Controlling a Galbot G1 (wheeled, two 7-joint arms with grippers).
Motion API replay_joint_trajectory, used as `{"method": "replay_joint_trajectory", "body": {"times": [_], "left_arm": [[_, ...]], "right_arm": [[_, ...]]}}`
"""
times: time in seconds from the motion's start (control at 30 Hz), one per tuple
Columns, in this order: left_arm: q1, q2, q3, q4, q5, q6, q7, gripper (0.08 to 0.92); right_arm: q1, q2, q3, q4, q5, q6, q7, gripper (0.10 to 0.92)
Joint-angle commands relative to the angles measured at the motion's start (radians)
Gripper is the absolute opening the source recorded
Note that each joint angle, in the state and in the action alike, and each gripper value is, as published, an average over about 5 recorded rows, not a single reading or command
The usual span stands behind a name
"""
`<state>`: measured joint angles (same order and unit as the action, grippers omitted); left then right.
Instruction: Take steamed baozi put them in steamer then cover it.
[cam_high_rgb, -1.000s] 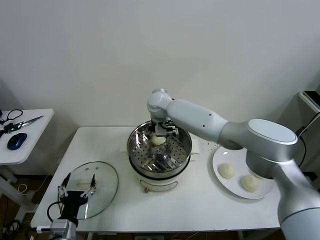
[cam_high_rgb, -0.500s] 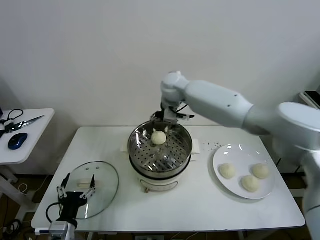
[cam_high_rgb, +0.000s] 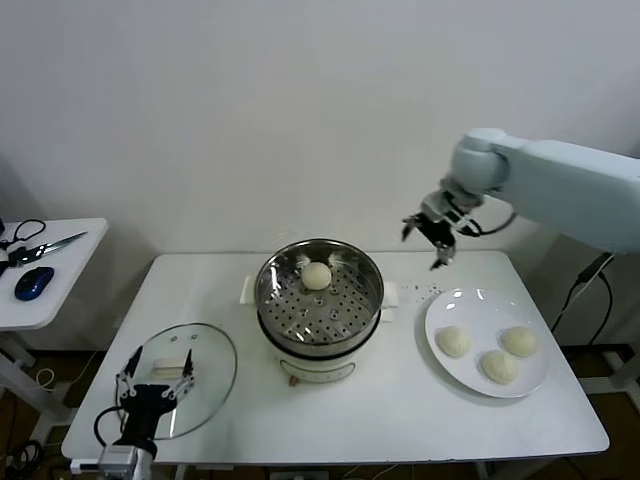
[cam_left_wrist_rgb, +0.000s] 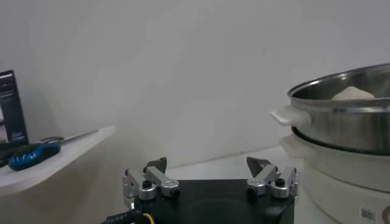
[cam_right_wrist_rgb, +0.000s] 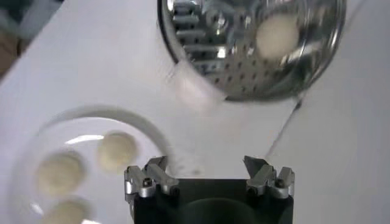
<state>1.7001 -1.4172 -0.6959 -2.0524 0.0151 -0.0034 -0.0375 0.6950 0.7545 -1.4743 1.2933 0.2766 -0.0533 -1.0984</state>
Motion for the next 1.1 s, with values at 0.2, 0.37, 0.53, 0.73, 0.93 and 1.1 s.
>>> {"method": "replay_joint_trajectory", "body": {"times": [0.2, 0.37, 0.53, 0.73, 0.93, 1.1], "left_arm": [[0.003, -0.002, -0.002, 0.002, 0.000, 0.005, 0.000, 0.823], [-0.004, -0.005, -0.003, 0.008, 0.003, 0.009, -0.001, 0.823], [-0.003, -0.007, -0.001, 0.014, 0.007, 0.009, -0.001, 0.823], [-0.001, -0.010, -0.001, 0.022, 0.011, 0.007, -0.001, 0.823], [0.003, -0.013, -0.002, 0.030, 0.013, 0.003, -0.002, 0.823], [0.004, -0.014, -0.001, 0.035, 0.013, 0.001, -0.002, 0.823]], "right_arm": [[-0.408, -0.189, 0.228, -0.042, -0.052, -0.205, 0.020, 0.823], [-0.574, -0.144, 0.381, -0.104, -0.107, -0.203, 0.049, 0.823], [-0.631, -0.091, 0.429, -0.153, -0.135, -0.194, 0.054, 0.823], [-0.646, -0.026, 0.449, -0.219, -0.153, -0.182, 0.053, 0.823], [-0.651, 0.023, 0.466, -0.274, -0.173, -0.168, 0.053, 0.823], [-0.650, 0.041, 0.466, -0.291, -0.176, -0.162, 0.052, 0.823]]}}
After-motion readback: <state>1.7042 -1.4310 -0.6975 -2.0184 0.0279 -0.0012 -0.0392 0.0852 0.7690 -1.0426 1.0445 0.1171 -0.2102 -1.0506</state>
